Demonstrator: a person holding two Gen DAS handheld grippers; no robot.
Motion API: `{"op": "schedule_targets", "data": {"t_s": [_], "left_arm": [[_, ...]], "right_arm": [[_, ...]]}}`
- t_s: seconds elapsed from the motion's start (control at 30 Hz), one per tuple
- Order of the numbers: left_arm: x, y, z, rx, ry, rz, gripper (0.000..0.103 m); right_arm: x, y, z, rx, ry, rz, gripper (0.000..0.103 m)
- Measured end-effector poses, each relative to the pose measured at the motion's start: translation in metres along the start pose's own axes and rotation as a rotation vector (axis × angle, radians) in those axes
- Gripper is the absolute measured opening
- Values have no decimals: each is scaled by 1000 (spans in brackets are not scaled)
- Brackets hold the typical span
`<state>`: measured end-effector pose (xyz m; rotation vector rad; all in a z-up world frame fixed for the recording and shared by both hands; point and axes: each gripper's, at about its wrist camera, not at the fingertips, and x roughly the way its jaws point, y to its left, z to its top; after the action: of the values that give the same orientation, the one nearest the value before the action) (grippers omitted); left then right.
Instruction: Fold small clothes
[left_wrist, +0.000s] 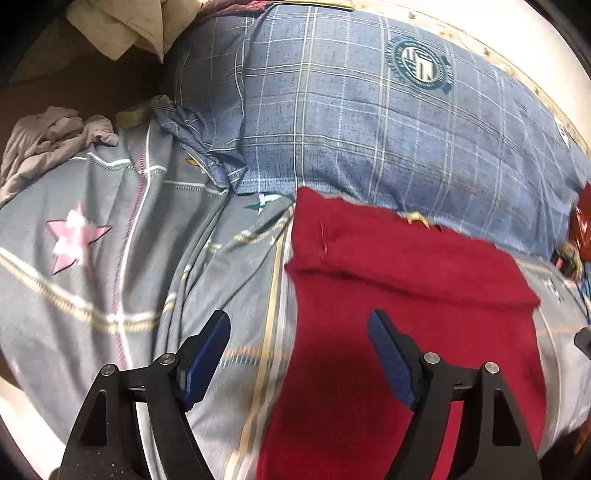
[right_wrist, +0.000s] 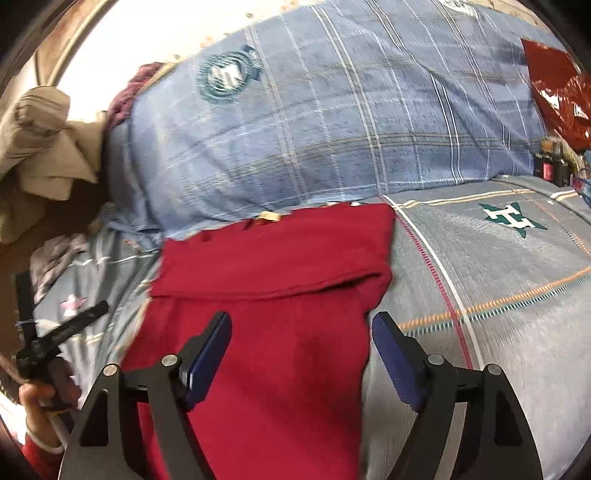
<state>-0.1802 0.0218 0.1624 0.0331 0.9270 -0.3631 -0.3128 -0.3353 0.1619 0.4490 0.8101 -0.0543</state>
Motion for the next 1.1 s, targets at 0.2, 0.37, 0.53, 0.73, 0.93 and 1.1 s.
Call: {"op": "schedule_targets", "data": {"t_s": [0.2,0.37,0.53,0.73,0.93,1.1], "left_arm": [[-33,0,-26,36,5,-10,77],[-44,1,-40,25,31,-50,77],[-50,-3,-49,53,46,-48,77],[-51,3,-60,37,74,-55,77],[-54,15,-71,12,111,-49,77],[-61,29,-83,-16,154,-91,77]], "right_arm": [[-30,-8,-42,185,22,172,89],[-37,-12,-81,203,34,188,90],[-40,-17,-102,227,60,133,99],[-33,-20,-112,185,123,72,99],[-33,-27,-115,194,150,35,99],[-39,-24,-116,140,181,-49,99]]}}
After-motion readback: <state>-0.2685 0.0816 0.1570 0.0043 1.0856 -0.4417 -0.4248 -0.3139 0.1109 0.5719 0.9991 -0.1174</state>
